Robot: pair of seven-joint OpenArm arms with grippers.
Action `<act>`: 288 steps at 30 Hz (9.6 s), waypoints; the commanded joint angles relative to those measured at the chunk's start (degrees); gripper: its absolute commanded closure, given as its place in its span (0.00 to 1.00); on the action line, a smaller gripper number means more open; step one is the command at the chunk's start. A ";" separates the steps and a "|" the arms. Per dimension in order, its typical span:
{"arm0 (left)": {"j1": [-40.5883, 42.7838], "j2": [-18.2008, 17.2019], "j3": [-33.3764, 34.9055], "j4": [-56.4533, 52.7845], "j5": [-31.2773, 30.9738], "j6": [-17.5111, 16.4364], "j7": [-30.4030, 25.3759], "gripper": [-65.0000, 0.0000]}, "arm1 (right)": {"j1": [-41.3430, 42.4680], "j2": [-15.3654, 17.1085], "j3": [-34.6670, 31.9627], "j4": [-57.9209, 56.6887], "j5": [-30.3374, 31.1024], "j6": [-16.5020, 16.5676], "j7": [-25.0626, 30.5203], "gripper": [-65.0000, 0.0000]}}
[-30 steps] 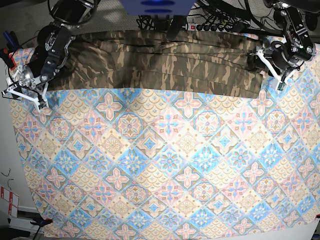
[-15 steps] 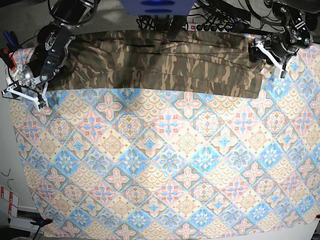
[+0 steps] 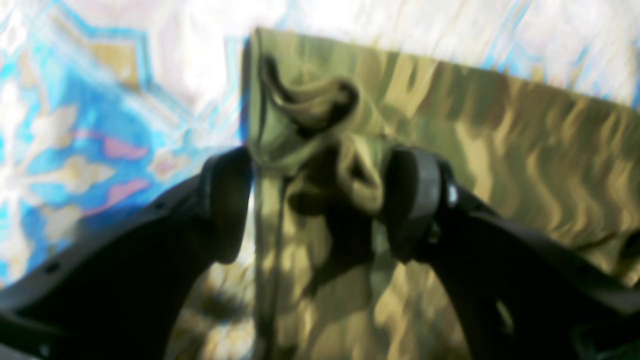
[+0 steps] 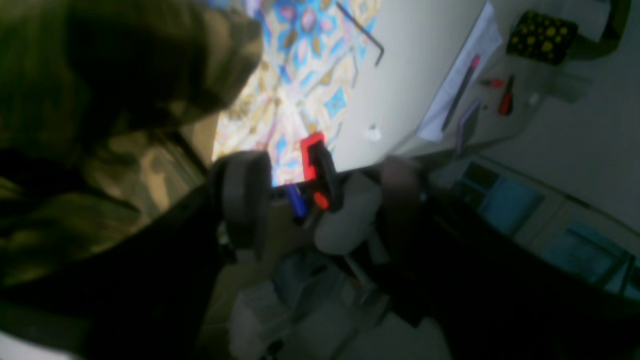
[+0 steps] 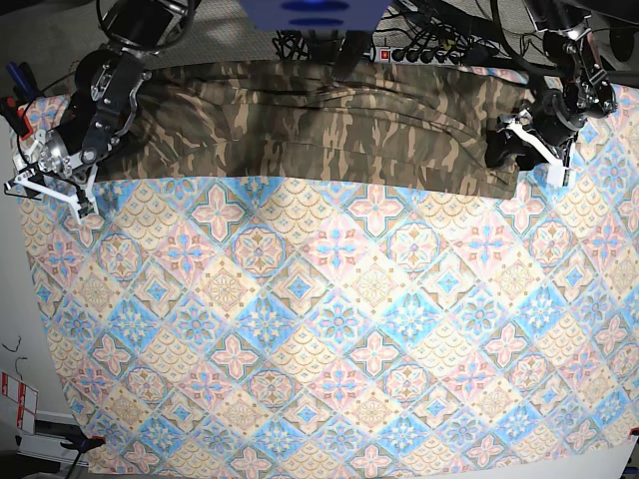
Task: Fold the T-shirt properly
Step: 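Slide the left gripper along the shirt strip and grasp its end, then lift the grasped shirt end with the left gripper toward the right gripper, then lay the shirt end over the rest of the shirt with the left gripper, then drag the folded shirt away from the robot base with the left gripper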
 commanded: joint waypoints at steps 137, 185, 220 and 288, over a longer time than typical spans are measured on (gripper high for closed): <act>-20.63 23.55 65.33 21.13 24.67 1.78 18.85 0.36 | 4.32 -0.80 0.61 -4.21 -0.79 -0.34 -0.22 0.46; -14.56 10.55 37.72 15.94 12.27 9.65 8.04 1.00 | 3.88 -0.72 0.61 -5.18 -0.96 -0.34 4.09 0.46; -21.86 0.70 78.96 30.45 -1.35 9.30 12.44 1.00 | 4.23 -0.72 2.99 -5.18 -1.05 -0.34 4.27 0.46; -23.53 8.52 44.14 -10.08 -15.24 1.78 9.18 1.00 | 2.83 -0.80 2.90 -5.18 -1.05 -0.34 4.27 0.46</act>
